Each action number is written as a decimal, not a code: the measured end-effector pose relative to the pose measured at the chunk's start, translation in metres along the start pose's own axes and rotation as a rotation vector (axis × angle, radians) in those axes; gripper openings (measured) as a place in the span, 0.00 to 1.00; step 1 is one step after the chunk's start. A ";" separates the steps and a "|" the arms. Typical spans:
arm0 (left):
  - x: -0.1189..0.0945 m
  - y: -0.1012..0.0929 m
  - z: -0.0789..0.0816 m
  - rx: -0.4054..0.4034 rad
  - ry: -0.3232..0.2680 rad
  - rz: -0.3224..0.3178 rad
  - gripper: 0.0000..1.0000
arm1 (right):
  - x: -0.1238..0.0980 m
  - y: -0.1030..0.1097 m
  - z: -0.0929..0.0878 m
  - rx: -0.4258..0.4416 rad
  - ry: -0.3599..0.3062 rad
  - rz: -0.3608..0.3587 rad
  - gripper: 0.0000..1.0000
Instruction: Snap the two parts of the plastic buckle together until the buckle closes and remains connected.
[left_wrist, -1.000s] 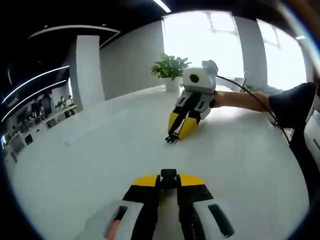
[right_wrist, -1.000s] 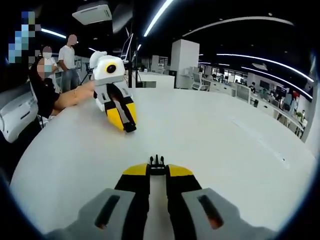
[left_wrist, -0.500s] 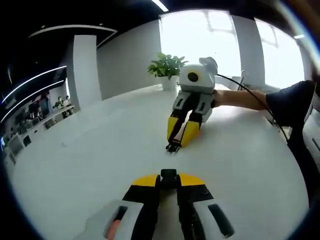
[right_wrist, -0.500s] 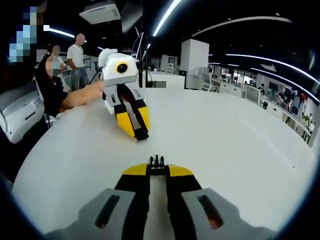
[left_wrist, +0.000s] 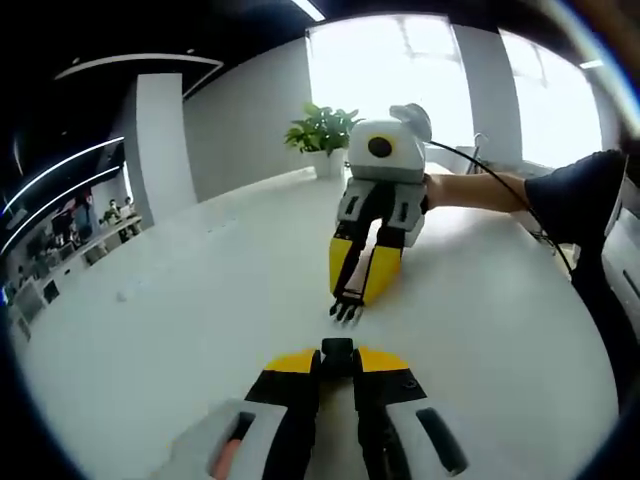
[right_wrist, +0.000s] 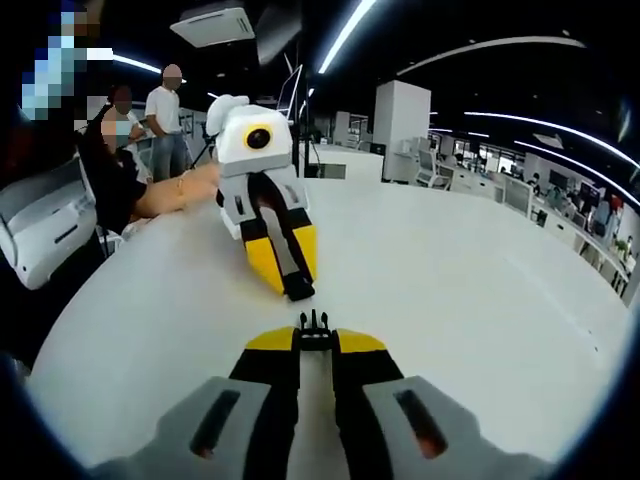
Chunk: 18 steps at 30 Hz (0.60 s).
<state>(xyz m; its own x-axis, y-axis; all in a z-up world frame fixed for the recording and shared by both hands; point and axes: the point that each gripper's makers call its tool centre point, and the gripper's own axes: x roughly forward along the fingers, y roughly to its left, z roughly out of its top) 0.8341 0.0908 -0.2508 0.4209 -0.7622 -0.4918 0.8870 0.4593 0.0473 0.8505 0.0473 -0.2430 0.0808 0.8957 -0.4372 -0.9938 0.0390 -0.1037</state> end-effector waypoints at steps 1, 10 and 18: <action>0.000 -0.001 0.000 0.001 0.000 -0.002 0.12 | 0.001 0.001 0.001 -0.002 0.001 0.004 0.12; 0.001 -0.007 0.001 0.024 0.004 -0.017 0.12 | 0.006 0.006 0.004 -0.020 0.006 0.026 0.12; 0.002 -0.010 0.001 0.043 0.008 -0.026 0.12 | 0.008 0.010 0.004 -0.034 0.012 0.044 0.12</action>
<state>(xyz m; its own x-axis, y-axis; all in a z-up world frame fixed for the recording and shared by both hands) 0.8265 0.0845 -0.2509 0.3960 -0.7701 -0.5001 0.9051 0.4192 0.0711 0.8407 0.0567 -0.2444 0.0385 0.8908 -0.4528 -0.9933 -0.0152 -0.1144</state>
